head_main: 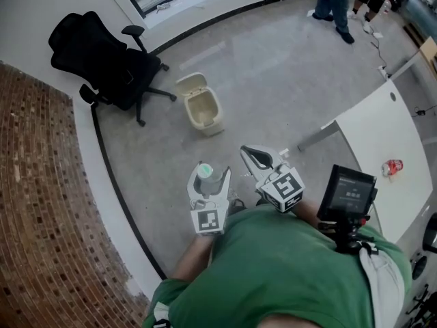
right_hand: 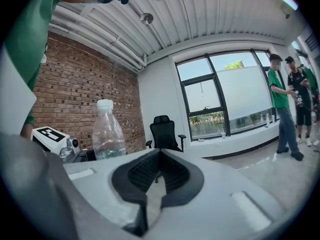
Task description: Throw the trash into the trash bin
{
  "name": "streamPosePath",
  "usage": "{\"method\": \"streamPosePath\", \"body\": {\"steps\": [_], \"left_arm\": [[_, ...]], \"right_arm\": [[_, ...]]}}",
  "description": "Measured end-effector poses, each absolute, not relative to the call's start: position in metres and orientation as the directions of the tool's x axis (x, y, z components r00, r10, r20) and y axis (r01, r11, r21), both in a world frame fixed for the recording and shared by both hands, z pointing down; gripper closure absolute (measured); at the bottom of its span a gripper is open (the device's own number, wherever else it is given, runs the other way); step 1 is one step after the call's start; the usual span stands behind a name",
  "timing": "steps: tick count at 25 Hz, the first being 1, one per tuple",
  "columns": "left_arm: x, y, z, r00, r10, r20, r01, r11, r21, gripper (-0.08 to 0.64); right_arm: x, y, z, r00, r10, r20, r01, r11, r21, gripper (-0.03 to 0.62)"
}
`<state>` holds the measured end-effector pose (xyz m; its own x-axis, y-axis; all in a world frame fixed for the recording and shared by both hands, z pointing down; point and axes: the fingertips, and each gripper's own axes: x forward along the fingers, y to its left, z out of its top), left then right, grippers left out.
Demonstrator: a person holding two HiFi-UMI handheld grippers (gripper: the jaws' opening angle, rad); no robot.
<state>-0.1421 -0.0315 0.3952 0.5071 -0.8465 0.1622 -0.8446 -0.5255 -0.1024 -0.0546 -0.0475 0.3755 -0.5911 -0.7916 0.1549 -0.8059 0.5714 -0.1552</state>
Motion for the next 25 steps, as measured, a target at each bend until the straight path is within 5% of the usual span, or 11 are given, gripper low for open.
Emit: {"method": "streamPosePath", "body": {"steps": [12,25], "left_arm": [[-0.227,-0.087,0.406,0.535,-0.832,0.148,-0.841,-0.541,-0.003,0.227],[-0.229,-0.148,0.417,0.530,-0.830,0.172,-0.844,-0.537,0.005,0.227]], "right_arm": [[-0.133,-0.098,0.380,-0.551,-0.815,0.179,-0.835,0.537,-0.121,0.589],[-0.147,-0.168,0.382,-0.584,-0.789,0.193,-0.812,0.571,-0.121,0.589]]}}
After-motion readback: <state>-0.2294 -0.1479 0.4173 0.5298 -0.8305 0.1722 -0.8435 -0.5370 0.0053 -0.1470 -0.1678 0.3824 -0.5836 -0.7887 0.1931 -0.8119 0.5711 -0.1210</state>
